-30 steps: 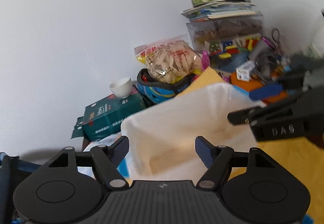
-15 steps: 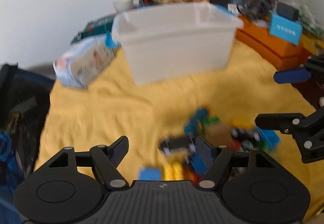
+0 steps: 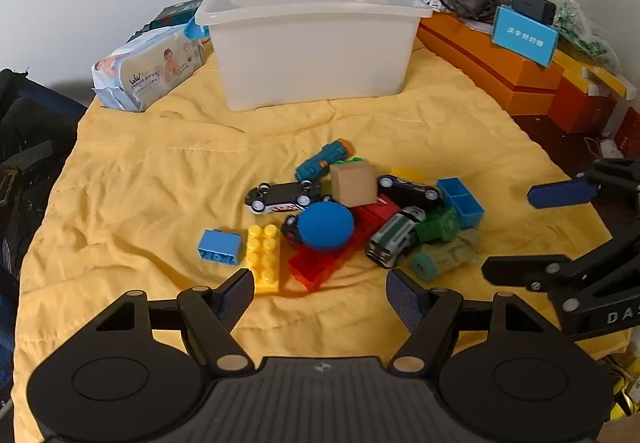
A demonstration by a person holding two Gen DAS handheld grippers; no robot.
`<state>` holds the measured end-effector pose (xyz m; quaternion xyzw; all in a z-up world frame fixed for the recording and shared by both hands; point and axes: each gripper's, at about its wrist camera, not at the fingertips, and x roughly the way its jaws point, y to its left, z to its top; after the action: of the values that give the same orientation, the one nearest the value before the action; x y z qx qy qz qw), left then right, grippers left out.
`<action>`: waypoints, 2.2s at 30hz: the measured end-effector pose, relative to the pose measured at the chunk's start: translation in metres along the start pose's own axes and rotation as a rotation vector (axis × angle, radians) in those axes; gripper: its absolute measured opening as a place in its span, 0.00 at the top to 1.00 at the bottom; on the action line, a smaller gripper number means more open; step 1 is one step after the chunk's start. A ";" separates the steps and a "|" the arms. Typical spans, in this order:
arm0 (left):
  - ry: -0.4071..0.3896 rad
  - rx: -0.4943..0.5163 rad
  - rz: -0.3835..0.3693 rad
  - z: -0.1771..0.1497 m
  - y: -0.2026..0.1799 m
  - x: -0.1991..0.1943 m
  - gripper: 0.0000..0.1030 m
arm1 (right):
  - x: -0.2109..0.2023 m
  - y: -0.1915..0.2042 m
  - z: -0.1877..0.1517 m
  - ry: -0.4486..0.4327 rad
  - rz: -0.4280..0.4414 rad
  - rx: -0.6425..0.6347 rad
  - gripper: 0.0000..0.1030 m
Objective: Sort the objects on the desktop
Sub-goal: 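Move both open tools back over the toy pile, then grasp a grey-green car with the left tool while the right tool grasps a black-yellow car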
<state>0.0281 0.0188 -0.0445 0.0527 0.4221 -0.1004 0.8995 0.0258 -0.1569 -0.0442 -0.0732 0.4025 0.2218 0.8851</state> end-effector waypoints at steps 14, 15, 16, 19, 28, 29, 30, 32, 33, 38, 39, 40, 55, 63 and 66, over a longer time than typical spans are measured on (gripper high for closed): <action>-0.002 0.059 -0.010 -0.006 -0.002 -0.008 0.26 | -0.002 0.007 0.000 0.004 -0.021 0.005 0.14; -0.004 0.065 -0.008 -0.005 -0.002 -0.008 0.26 | -0.002 0.008 0.000 0.006 -0.021 0.007 0.13; -0.008 0.068 -0.004 -0.005 -0.002 -0.008 0.26 | -0.001 0.008 0.001 0.010 -0.019 0.008 0.10; -0.006 0.069 -0.005 -0.005 0.000 -0.006 0.26 | 0.000 0.010 0.001 0.015 -0.022 0.010 0.10; 0.024 0.094 -0.016 -0.006 0.007 0.002 0.26 | 0.002 0.017 0.003 0.030 -0.062 -0.042 0.23; 0.031 0.092 -0.030 -0.007 0.008 0.003 0.26 | 0.002 0.019 0.004 0.038 -0.057 -0.050 0.26; 0.035 0.085 -0.044 -0.007 0.009 0.004 0.26 | 0.003 0.021 0.005 0.039 -0.048 -0.064 0.36; 0.043 0.068 -0.069 -0.008 0.013 0.006 0.26 | 0.005 0.027 0.008 0.047 -0.032 -0.094 0.45; 0.047 0.062 -0.076 -0.008 0.014 0.007 0.26 | 0.008 0.030 0.009 0.061 -0.022 -0.110 0.49; 0.036 0.059 -0.126 -0.006 0.016 0.008 0.26 | 0.023 0.039 0.011 0.098 0.015 -0.131 0.62; 0.032 0.068 -0.134 -0.006 0.015 0.008 0.26 | 0.027 0.040 0.012 0.104 0.018 -0.131 0.64; 0.032 0.079 -0.140 -0.005 0.014 0.008 0.26 | 0.031 0.040 0.012 0.117 0.024 -0.131 0.66; 0.037 0.049 -0.138 0.006 0.037 0.017 0.30 | 0.060 0.044 0.028 0.123 0.050 -0.082 0.73; 0.022 0.136 -0.252 0.018 0.018 0.020 0.30 | 0.057 0.016 0.031 0.149 -0.094 -0.051 0.69; 0.023 0.200 -0.307 0.023 0.000 0.024 0.30 | 0.060 0.009 0.031 0.152 -0.149 -0.084 0.69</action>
<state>0.0603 0.0116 -0.0478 0.0780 0.4233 -0.2774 0.8589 0.0772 -0.1191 -0.0675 -0.1567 0.4525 0.1662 0.8620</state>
